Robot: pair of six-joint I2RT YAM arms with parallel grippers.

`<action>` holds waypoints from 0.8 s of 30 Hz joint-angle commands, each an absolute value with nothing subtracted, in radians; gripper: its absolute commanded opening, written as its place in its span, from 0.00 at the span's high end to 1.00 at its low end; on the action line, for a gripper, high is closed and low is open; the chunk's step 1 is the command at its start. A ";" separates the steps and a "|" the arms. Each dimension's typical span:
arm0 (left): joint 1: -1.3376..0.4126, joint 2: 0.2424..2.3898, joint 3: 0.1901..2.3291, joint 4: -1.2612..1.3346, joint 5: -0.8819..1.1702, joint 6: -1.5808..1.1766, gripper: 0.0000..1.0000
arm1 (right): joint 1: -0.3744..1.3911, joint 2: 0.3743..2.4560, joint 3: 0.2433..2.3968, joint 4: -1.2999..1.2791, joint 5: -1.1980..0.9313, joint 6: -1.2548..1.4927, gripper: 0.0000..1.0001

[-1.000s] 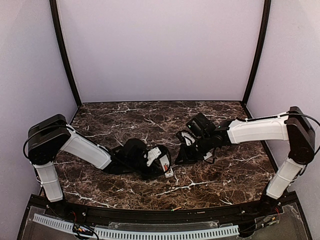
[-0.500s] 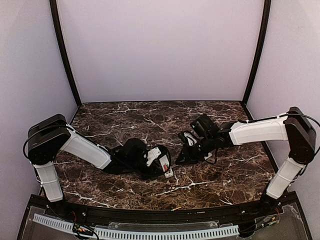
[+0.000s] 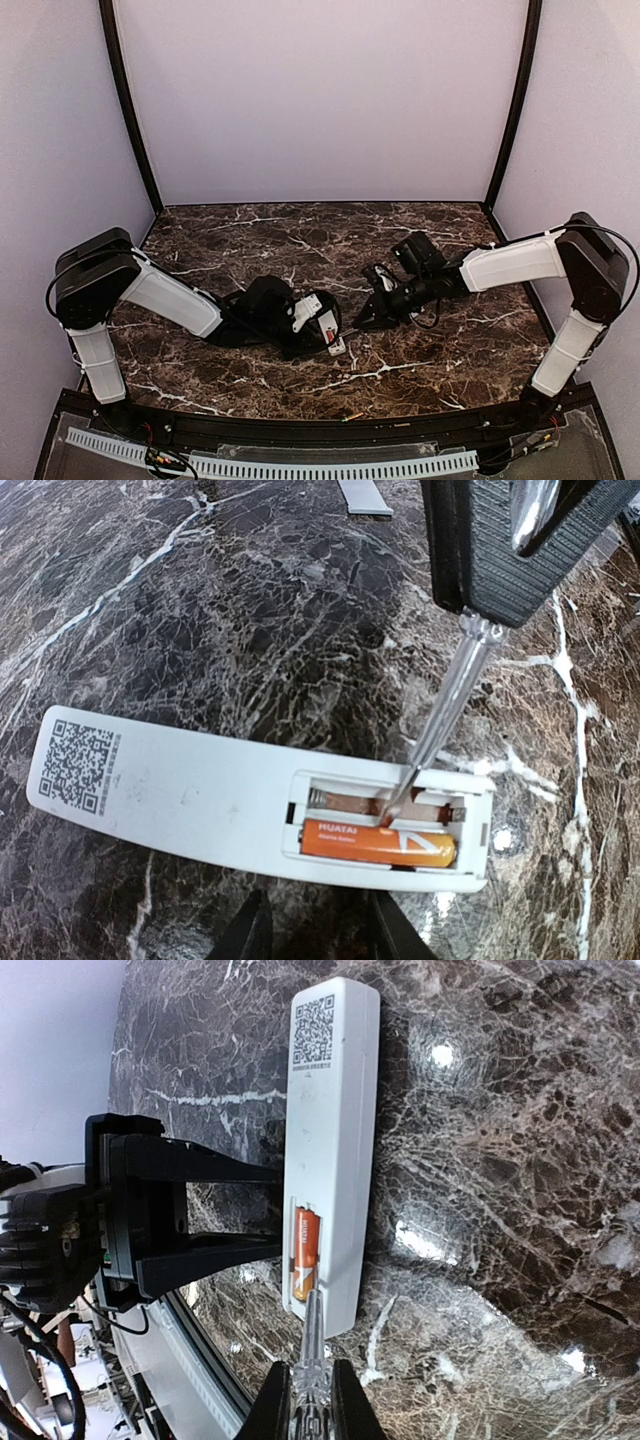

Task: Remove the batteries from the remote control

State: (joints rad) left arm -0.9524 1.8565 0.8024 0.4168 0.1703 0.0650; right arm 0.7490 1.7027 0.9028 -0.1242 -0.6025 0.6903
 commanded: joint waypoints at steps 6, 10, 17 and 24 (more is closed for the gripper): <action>-0.951 1.867 0.822 0.397 0.187 0.048 0.68 | 0.781 1.824 0.835 0.135 -0.719 0.737 1.00; -0.952 1.868 0.824 0.397 0.191 0.047 0.68 | 0.779 1.806 0.825 0.154 -0.729 0.760 1.00; -0.951 1.864 0.824 0.393 0.189 0.048 0.68 | 0.779 1.772 0.821 0.108 -0.695 0.756 1.00; -0.952 1.863 0.824 0.392 0.189 0.047 0.68 | 0.779 1.740 0.838 0.043 -0.660 0.739 1.00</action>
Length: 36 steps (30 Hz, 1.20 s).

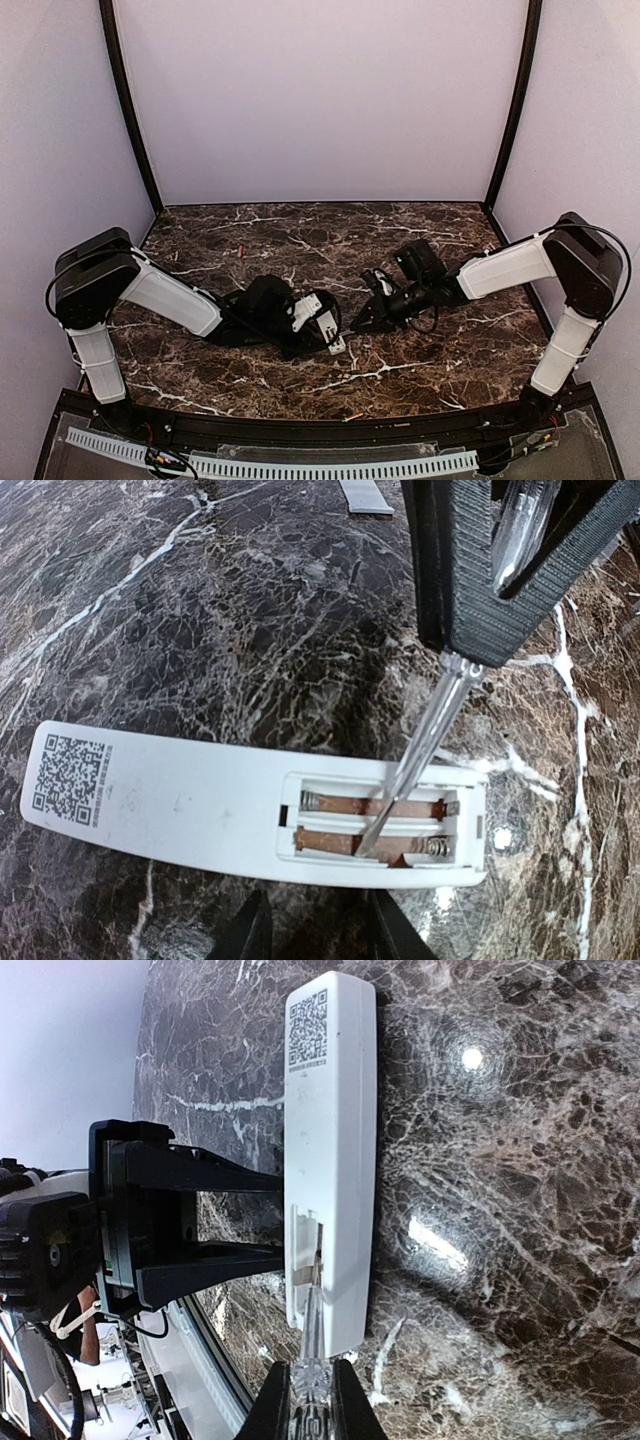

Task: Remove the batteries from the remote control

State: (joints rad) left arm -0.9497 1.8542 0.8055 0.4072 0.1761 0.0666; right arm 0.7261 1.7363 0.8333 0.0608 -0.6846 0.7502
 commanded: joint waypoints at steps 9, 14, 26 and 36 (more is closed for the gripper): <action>-0.952 1.859 0.820 0.394 0.184 0.049 0.68 | 0.780 1.707 0.861 0.003 -0.635 0.730 1.00; -0.952 1.855 0.817 0.394 0.184 0.050 0.68 | 0.782 1.683 0.880 -0.052 -0.616 0.722 1.00; -0.952 1.817 0.794 0.395 0.168 0.055 0.66 | 0.788 1.618 0.923 -0.122 -0.586 0.707 1.00; -0.952 1.764 0.762 0.378 0.146 0.019 0.50 | 0.793 1.559 0.957 -0.182 -0.555 0.685 1.00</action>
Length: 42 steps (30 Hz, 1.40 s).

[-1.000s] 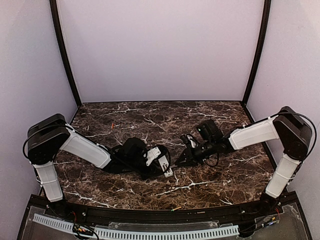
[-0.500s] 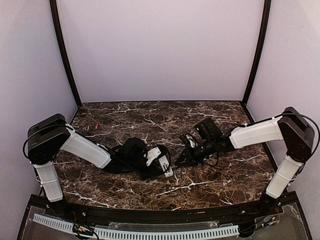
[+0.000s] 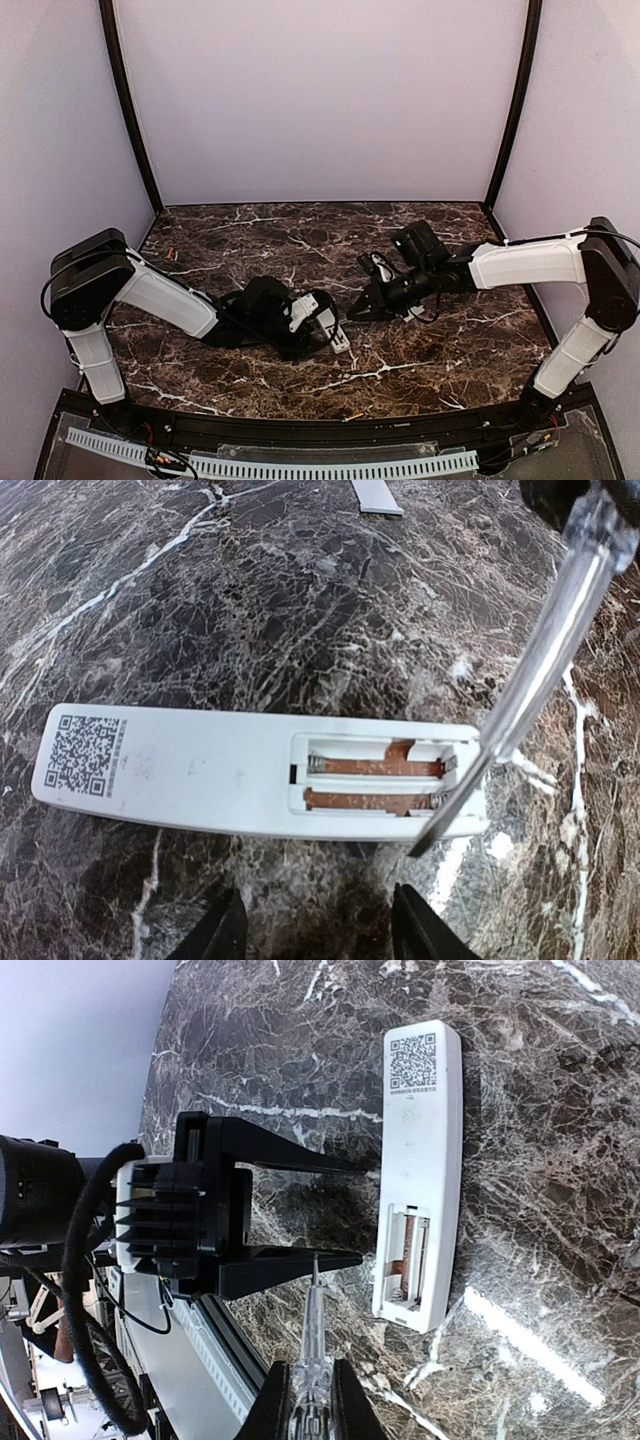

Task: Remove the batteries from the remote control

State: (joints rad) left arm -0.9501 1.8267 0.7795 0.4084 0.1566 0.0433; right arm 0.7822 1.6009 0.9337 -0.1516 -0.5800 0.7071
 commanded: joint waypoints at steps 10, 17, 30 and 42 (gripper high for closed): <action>-0.954 1.705 0.811 0.251 0.072 -0.150 0.47 | 0.792 1.416 0.914 -0.250 -0.366 0.695 1.00; -0.970 1.747 0.980 -0.042 -0.118 -0.460 0.40 | 0.792 1.303 0.851 -0.276 -0.250 0.716 1.00; -1.056 1.952 1.340 -0.452 -0.392 -0.846 0.32 | 0.791 1.136 0.748 -0.305 -0.198 0.735 1.00; -1.081 2.071 1.447 -0.478 -0.382 -0.889 0.29 | 0.791 1.058 0.680 -0.311 -0.188 0.752 1.00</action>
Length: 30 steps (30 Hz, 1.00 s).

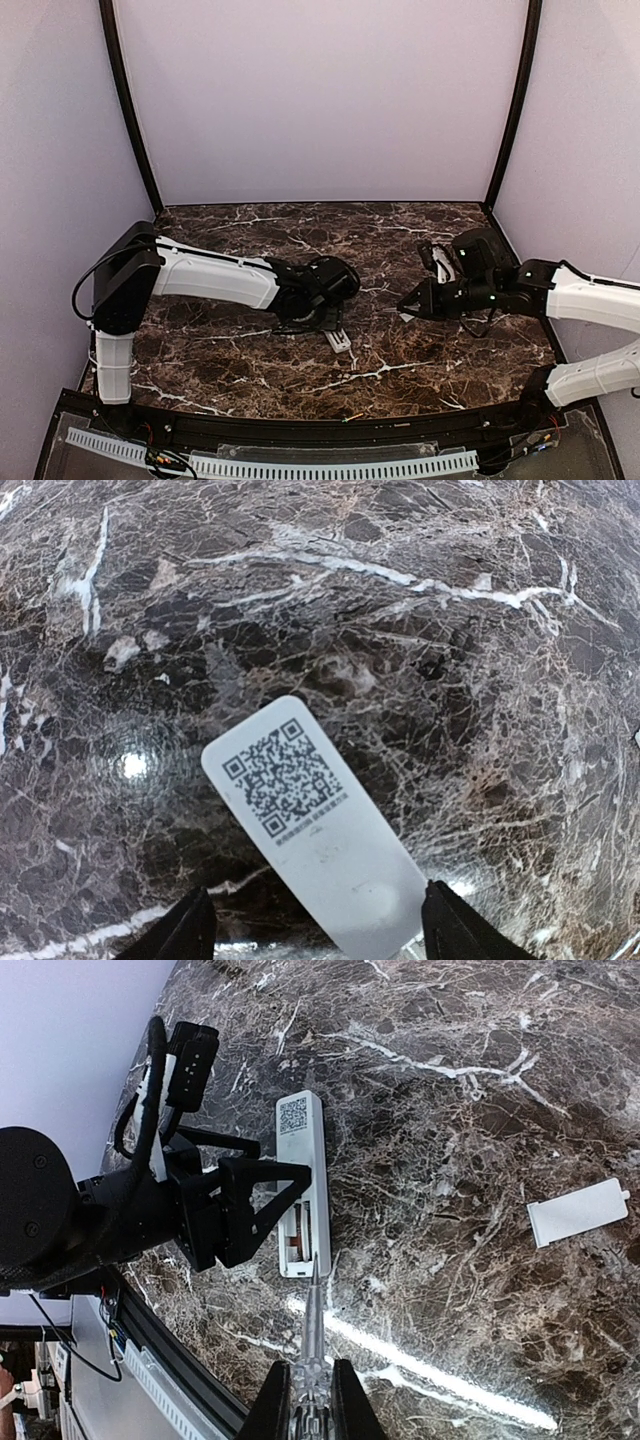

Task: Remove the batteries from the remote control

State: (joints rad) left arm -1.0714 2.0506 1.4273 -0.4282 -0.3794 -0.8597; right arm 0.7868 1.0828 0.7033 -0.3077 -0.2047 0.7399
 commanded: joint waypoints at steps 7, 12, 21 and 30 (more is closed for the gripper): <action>-1.106 2.079 1.488 -0.500 -0.418 -0.889 0.28 | 0.790 1.040 0.667 -0.318 -0.185 0.757 1.00; -1.107 2.111 1.496 -0.508 -0.399 -0.900 0.28 | 0.790 1.050 0.667 -0.317 -0.190 0.757 1.00; -1.107 2.128 1.501 -0.517 -0.401 -0.872 0.44 | 0.790 1.046 0.670 -0.323 -0.187 0.762 1.00; -1.107 2.115 1.519 -0.563 -0.430 -0.790 0.66 | 0.790 1.038 0.669 -0.335 -0.187 0.764 1.00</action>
State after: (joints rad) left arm -1.1084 2.1132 1.5108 -0.4656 -0.3988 -0.8455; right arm 0.7868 1.0527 0.6796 -0.3264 -0.2008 0.7570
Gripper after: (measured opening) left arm 0.366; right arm 0.104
